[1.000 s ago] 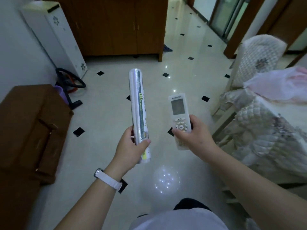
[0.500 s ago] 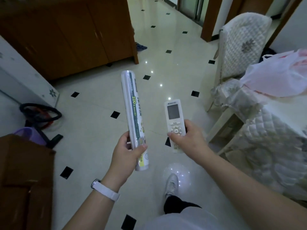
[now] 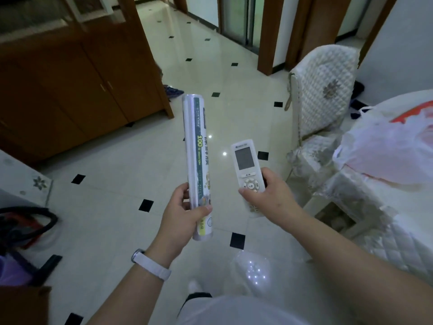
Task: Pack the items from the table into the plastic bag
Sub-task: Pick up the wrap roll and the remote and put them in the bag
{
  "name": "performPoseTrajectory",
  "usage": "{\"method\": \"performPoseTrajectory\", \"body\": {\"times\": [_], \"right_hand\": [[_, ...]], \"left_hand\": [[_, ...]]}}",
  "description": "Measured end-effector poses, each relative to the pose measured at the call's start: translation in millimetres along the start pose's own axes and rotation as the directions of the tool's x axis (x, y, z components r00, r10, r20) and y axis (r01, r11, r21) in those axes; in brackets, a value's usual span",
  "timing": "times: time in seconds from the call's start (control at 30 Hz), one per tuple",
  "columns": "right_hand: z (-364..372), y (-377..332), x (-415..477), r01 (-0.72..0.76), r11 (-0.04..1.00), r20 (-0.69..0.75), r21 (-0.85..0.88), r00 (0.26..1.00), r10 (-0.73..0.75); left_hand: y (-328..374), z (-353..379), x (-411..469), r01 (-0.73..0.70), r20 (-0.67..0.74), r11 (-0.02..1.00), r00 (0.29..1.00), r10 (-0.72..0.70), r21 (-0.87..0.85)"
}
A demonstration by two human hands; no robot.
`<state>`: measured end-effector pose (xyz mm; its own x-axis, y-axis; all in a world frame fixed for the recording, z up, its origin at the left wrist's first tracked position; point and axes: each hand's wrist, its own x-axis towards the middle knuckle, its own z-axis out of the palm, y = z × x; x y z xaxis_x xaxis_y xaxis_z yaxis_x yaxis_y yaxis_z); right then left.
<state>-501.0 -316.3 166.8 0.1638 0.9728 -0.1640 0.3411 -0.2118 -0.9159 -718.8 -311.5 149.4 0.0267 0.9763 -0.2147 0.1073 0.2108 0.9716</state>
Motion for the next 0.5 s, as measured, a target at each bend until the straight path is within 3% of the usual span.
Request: {"method": "performPoseTrajectory", "body": {"times": [0.27,0.5], "right_hand": [[13.0,-16.0,125.5,-0.088,0.996,-0.168,-0.03,0.982,0.082],[16.5,-66.9,232.4,-0.149,0.987,-0.373,-0.066,0.921,0.115]], "left_hand": [[16.3,-1.8,169.0,0.003,0.207,1.0,0.978,0.0,-0.015],[63.3,-1.3,316.9,-0.029,0.432,1.0,0.901,0.021,0.012]]}}
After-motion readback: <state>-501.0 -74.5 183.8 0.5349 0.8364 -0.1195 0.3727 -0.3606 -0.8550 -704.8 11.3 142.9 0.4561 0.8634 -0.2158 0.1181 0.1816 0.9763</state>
